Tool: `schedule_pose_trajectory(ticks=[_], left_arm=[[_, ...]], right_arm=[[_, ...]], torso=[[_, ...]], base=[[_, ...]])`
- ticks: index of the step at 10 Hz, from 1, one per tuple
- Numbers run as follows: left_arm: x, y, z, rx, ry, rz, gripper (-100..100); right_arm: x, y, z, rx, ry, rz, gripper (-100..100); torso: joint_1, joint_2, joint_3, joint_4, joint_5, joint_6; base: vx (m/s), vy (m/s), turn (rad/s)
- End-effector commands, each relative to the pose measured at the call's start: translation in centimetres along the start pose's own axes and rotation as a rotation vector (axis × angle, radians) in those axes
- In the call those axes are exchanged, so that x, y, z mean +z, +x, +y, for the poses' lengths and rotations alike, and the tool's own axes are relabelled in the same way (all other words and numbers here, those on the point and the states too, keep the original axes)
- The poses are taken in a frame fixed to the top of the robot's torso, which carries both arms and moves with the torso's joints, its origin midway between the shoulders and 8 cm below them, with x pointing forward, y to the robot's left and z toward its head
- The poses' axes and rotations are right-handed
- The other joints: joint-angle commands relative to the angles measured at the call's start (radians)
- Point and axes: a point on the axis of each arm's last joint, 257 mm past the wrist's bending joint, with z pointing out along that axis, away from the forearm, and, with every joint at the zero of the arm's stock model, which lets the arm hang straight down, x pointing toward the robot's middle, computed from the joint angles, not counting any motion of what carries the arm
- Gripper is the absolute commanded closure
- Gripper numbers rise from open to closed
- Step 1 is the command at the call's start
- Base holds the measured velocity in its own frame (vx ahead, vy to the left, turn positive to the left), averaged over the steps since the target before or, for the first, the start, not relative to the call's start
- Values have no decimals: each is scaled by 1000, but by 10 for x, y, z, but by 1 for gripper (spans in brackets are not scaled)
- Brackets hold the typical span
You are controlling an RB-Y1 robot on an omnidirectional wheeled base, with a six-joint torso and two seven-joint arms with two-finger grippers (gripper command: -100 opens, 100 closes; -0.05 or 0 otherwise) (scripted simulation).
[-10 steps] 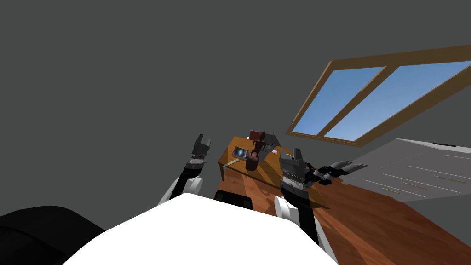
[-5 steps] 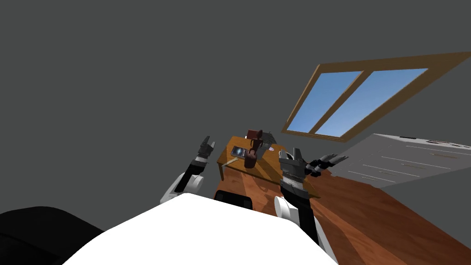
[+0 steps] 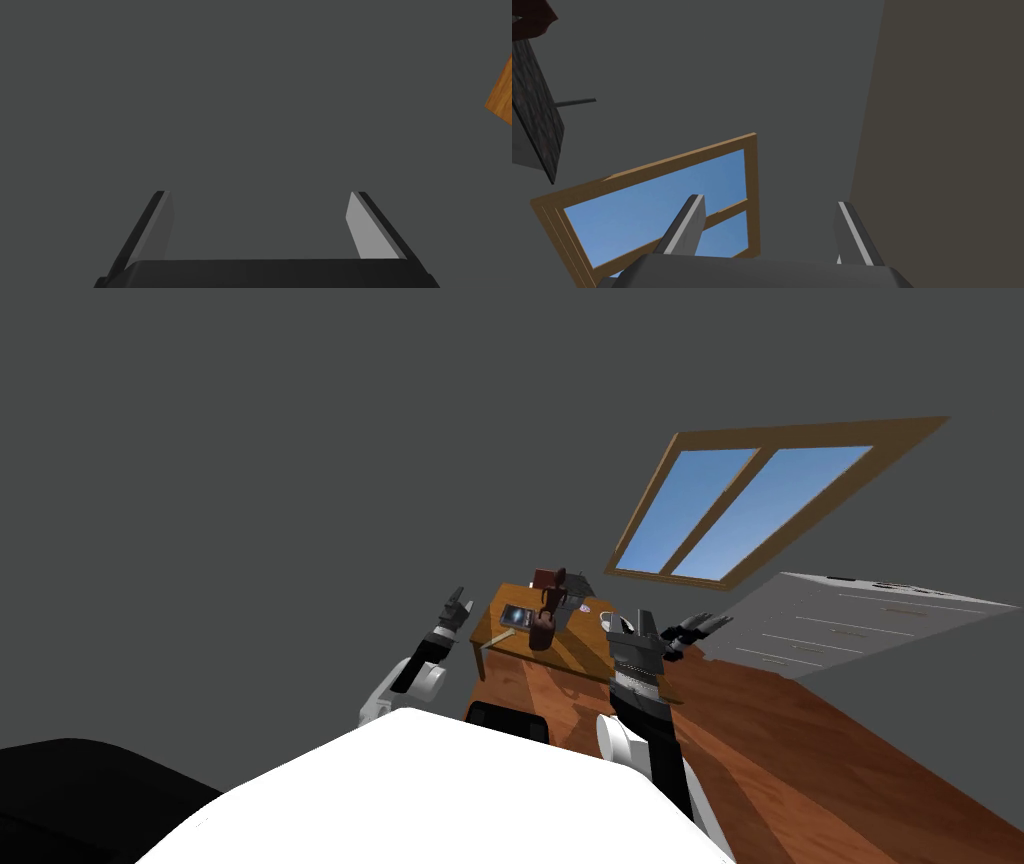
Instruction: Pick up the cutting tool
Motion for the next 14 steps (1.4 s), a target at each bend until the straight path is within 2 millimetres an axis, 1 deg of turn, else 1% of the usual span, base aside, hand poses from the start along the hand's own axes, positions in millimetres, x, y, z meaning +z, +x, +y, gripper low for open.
schedule_pose_trajectory(ticks=[1,2,3,4,5,6,7,8,9,10,11,12,13,14], left_arm=[[7,1,18,-37,-53,7,-100],[7,0,23,-37,-70,3,-100],[11,0,42,-71,-124,3,-100],[11,-1,44,-71,-132,1,-100],[15,0,63,-106,-184,0,-100],[14,-1,66,-105,-197,-4,-100],[18,0,83,-141,-243,-6,-100],[16,-2,90,-141,-264,-12,-100],[19,-2,108,-177,-311,-18,-100],[18,-3,113,-176,-332,-25,-100],[21,-3,130,-214,-373,-32,-100],[18,-5,136,-212,-400,-41,-100],[22,-3,150,-250,-438,-49,-100],[17,-6,160,-247,-471,-62,-100]], right_arm=[[0,0,0,0,0,0,0],[0,0,0,0,0,0,0],[0,0,0,0,0,0,0],[0,0,0,0,0,0,0],[0,0,0,0,0,0,0],[0,0,0,0,0,0,0],[0,0,0,0,0,0,0],[0,0,0,0,0,0,0],[0,0,0,0,0,0,0],[0,0,0,0,0,0,0],[0,0,0,0,0,0,0],[0,0,0,0,0,0,0],[0,0,0,0,0,0,0],[0,0,0,0,0,0,0]], torso=[[0,0,0,0,0,0],[0,0,0,0,0,0],[0,0,0,0,0,0],[0,0,0,0,0,0],[0,0,0,0,0,0],[0,0,0,0,0,0],[0,0,0,0,0,0],[0,0,0,0,0,0],[0,0,0,0,0,0],[0,0,0,0,0,0],[0,0,0,0,0,0],[0,0,0,0,0,0],[0,-1,0,0,0,0],[-1,-1,0,0,0,0]], base=[[-26,11,-117],[-24,10,-58],[-27,12,-145],[-23,12,-53],[-26,9,-103],[-21,10,-68],[-25,11,-132],[-22,12,-61],[-23,11,-124],[-18,9,-59],[-20,8,-116],[-16,9,-64],[-18,7,-115],[-14,8,-65]])
